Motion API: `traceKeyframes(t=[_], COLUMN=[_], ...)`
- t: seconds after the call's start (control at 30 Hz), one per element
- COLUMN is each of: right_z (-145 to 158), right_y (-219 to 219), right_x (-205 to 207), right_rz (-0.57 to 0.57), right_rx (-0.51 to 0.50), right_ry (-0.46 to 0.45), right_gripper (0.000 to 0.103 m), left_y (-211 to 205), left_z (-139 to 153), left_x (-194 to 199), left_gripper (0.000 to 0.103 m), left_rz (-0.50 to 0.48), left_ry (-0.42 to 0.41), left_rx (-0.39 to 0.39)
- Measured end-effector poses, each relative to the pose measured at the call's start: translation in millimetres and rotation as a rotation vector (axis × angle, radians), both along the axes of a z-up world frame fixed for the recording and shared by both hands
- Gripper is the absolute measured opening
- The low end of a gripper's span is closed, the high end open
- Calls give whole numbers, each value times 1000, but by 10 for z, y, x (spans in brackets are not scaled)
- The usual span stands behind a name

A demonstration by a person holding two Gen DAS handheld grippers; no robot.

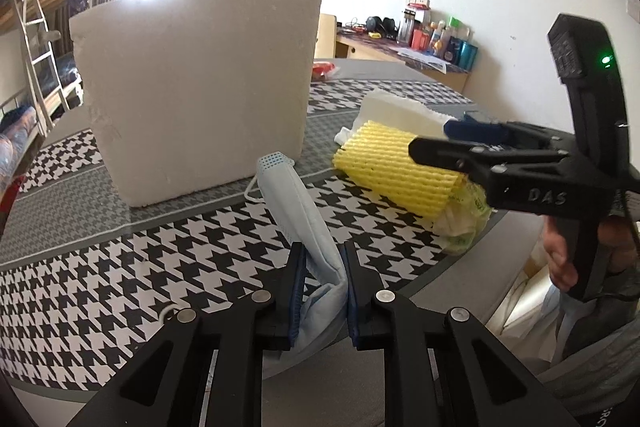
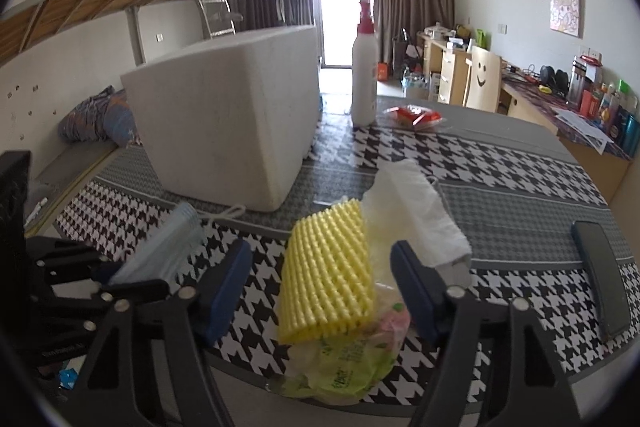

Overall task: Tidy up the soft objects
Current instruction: 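Close the right tool on the yellow mesh sponge and lift it, then carry the mask with the left tool while the right tool carries the sponge over the foam box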

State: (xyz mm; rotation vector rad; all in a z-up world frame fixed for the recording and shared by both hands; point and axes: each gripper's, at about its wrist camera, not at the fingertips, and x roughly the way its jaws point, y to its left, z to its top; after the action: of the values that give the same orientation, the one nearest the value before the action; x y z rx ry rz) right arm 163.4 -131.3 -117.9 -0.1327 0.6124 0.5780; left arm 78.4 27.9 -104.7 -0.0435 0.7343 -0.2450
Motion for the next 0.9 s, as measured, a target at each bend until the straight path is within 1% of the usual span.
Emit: traceKeyframes(t=[0.03, 0.1, 0.17, 0.33, 0.47, 0.6, 0.7, 0.9], right_z=[-14, -57, -95, -140, -172, -186, -130, 21], right_y=[7, 27, 44, 70, 91, 113, 98, 57], right_x=[10, 39, 55, 77, 121, 109, 72, 10], right_rz=[-1, -5, -1, -7, -2, -2, 9, 13], right_rx=[-4, -14, -24, -50, -68, -83, -59, -12], right_ry=[6, 31, 52, 62, 87, 85, 75, 46], right_gripper=[73, 63, 60, 55, 29, 16, 12, 11], left_y=[7, 22, 24, 30, 59, 85, 110, 101], left_z=[6, 6, -8, -30, -46, -37, -11, 51], left_x=[3, 10, 38, 92, 112, 116, 112, 45], left_gripper=[19, 19, 19, 19, 19, 19, 19, 19], left_rz=[3, 6, 9, 10, 14, 21, 24, 22], left_ry=[-2, -1, 4, 5, 4, -2, -11, -40], left_rx=[-2, -5, -7, -8, -13, -18, -21, -12])
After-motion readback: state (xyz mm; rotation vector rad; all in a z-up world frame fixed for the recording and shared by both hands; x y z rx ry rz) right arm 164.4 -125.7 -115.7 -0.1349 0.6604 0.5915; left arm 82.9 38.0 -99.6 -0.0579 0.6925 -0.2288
